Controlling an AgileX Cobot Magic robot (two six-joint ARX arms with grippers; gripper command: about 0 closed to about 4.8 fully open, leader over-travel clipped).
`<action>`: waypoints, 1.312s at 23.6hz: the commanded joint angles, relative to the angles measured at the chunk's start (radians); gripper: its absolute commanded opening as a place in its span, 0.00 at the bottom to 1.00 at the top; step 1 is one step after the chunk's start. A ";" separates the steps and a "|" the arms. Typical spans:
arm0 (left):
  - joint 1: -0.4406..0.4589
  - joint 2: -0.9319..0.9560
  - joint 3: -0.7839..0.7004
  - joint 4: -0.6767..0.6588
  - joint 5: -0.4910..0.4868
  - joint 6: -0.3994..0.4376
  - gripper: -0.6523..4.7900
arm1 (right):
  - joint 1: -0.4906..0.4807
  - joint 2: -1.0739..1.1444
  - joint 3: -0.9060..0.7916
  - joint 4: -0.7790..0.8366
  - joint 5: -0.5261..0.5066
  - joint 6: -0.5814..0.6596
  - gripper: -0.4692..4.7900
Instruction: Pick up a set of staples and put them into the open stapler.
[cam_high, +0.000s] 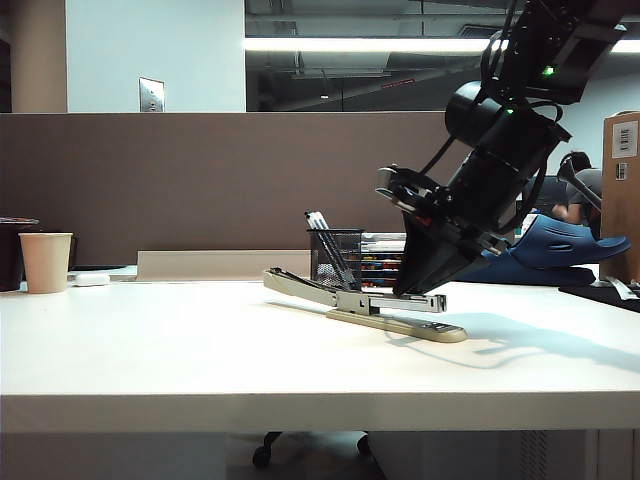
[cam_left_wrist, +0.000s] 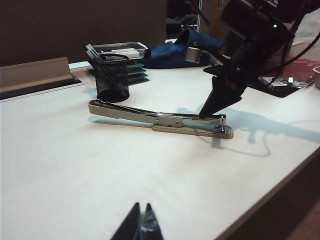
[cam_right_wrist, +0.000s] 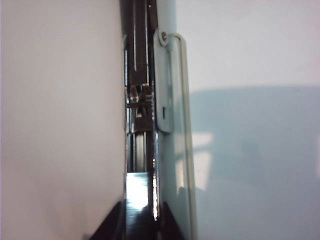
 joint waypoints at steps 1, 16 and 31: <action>0.002 0.001 0.002 0.013 0.003 0.003 0.11 | 0.001 -0.005 0.001 0.005 0.029 0.000 0.24; 0.002 0.001 0.002 0.013 0.003 0.002 0.11 | 0.001 -0.007 0.089 -0.007 0.025 0.001 0.37; 0.002 0.001 0.002 0.028 -0.338 0.000 0.11 | -0.277 -0.396 0.088 -0.007 0.156 -0.004 0.08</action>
